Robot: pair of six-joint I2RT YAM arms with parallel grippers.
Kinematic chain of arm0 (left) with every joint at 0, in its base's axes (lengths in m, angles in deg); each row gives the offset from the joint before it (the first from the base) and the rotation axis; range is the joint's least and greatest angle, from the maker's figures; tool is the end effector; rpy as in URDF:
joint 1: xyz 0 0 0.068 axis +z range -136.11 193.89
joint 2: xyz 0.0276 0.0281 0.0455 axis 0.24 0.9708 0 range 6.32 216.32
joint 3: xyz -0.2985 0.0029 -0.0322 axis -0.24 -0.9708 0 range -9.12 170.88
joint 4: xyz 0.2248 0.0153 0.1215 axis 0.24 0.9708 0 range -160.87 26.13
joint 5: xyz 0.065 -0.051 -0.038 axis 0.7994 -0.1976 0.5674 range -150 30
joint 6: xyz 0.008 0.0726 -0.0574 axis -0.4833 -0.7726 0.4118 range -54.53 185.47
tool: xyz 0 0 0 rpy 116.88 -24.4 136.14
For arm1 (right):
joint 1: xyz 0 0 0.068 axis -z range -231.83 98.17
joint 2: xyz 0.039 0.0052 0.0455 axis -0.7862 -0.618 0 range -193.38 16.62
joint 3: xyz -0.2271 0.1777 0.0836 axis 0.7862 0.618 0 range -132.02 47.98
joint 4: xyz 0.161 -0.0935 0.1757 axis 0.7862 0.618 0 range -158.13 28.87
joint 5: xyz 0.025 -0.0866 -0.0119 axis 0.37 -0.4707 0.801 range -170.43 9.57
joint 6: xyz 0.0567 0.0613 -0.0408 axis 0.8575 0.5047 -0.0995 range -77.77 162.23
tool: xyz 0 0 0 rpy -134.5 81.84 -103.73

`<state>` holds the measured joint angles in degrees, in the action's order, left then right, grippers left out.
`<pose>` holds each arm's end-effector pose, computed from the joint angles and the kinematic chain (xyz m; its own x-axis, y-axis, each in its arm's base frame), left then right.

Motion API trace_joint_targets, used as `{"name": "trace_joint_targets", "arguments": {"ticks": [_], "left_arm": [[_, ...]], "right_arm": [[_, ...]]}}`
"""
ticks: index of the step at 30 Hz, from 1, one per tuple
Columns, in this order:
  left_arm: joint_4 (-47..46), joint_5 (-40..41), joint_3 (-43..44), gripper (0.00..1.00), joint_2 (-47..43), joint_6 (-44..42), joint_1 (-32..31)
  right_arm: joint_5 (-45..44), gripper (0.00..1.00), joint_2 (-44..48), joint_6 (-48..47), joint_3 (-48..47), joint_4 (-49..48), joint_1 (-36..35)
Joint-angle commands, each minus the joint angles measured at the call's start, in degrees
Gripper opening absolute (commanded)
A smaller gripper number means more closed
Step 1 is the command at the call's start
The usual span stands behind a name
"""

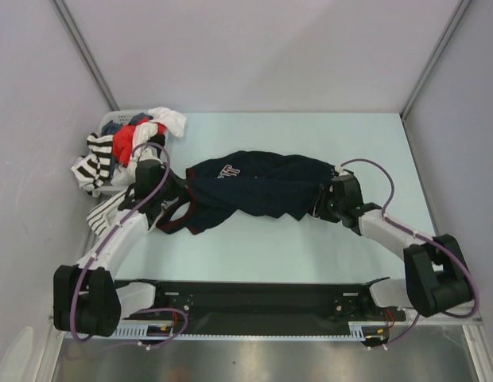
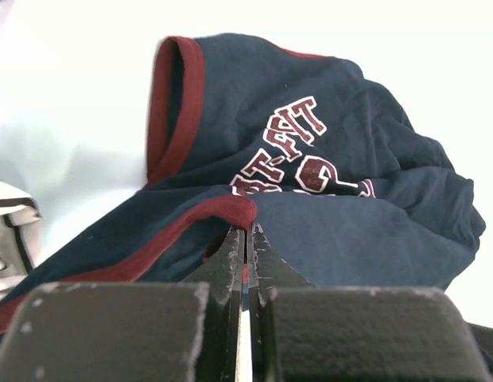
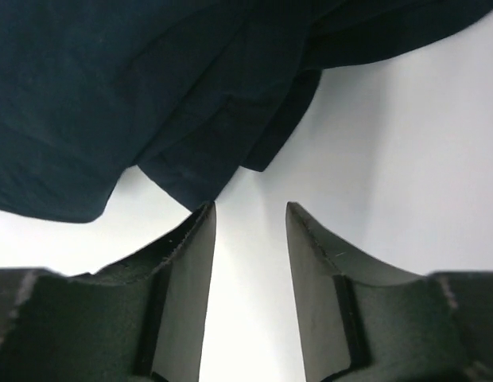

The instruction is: Fold and stack the tank tops

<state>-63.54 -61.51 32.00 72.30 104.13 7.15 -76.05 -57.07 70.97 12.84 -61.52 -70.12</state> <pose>0.2745 -0.0347 0.2503 -0.5002 -0.5698 -0.6520 -0.2217 0.8122 -0.5397 0.2575 0.0919 0.1802 -0.7654 0.2519 -0.5922 0.0045 0.9223 0.3865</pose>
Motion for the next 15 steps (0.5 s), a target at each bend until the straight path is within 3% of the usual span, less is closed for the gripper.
{"name": "trace_joint_targets", "arguments": {"ticks": [1, 3, 11, 12, 15], "left_arm": [[-1.97, -2.79, 4.39, 0.0, 2.22, 2.39, 0.77], [-2.32, -3.05, 4.84, 0.0, 3.37, 2.39, 0.85], [-2.68, -2.79, 5.11, 0.0, 3.46, 2.13, 2.26], [-2.67, -2.79, 5.11, 0.0, 3.2, 1.87, 2.35], [-2.24, -2.17, 5.11, 0.0, 2.5, 1.69, 2.7]], "right_arm": [[1.51, 0.47, -5.13, -0.34, -3.36, -5.99, -1.23], [1.59, 0.52, -8.39, 0.44, -4.41, -9.07, -1.67], [-0.42, 0.55, -15.95, 2.47, -8.37, -14.08, -3.25], [-0.43, 0.53, -16.65, 2.64, -8.81, -14.43, -3.42], [-0.16, 0.27, -19.12, 3.35, -10.39, -14.79, -3.34]]}}
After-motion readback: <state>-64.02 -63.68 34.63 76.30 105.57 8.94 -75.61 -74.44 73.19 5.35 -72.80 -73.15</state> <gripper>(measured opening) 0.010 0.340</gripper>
